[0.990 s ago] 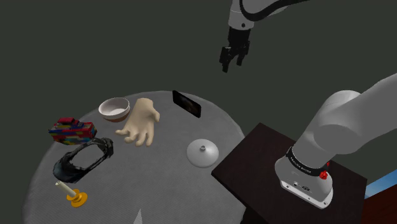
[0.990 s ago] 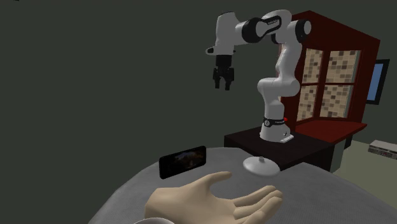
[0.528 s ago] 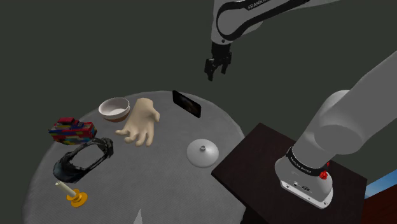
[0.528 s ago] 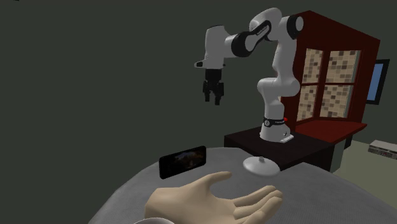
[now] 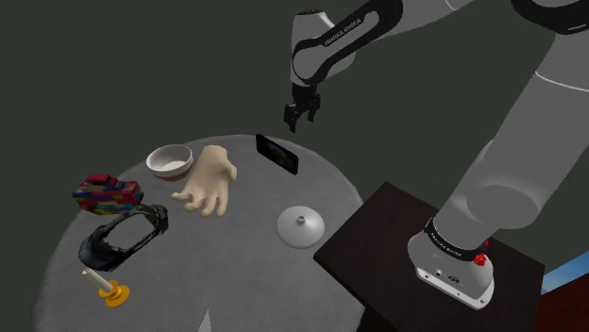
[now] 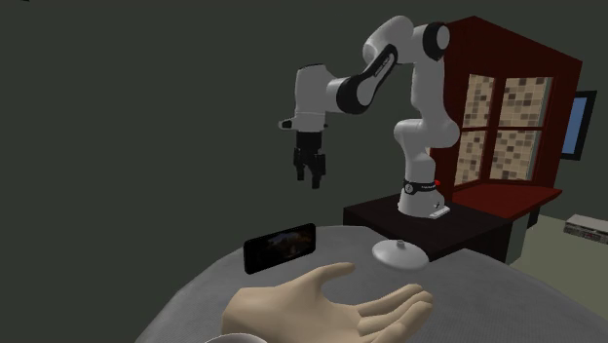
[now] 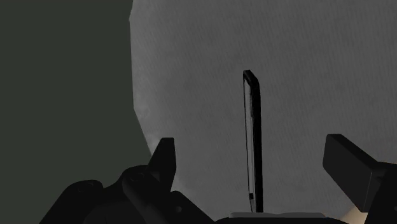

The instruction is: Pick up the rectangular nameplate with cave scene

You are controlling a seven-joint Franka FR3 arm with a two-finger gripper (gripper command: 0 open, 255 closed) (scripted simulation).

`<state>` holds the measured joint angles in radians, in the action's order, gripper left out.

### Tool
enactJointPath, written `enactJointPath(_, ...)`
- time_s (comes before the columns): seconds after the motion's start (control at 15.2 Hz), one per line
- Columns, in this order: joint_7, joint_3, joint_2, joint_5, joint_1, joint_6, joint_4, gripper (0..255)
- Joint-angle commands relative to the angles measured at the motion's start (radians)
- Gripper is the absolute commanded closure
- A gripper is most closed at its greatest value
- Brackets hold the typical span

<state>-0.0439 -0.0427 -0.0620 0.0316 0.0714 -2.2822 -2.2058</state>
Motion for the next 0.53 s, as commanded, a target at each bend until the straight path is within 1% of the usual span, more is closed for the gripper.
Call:
enactJointPath(0.0, -0.002, 0.007, -0.084, -0.004, 0.006, -0.033, 0.05, 0)
enactJointPath(0.46, 0.014, 0.02, -0.356, -0.01, 0.013, -0.094, 0.26, 0)
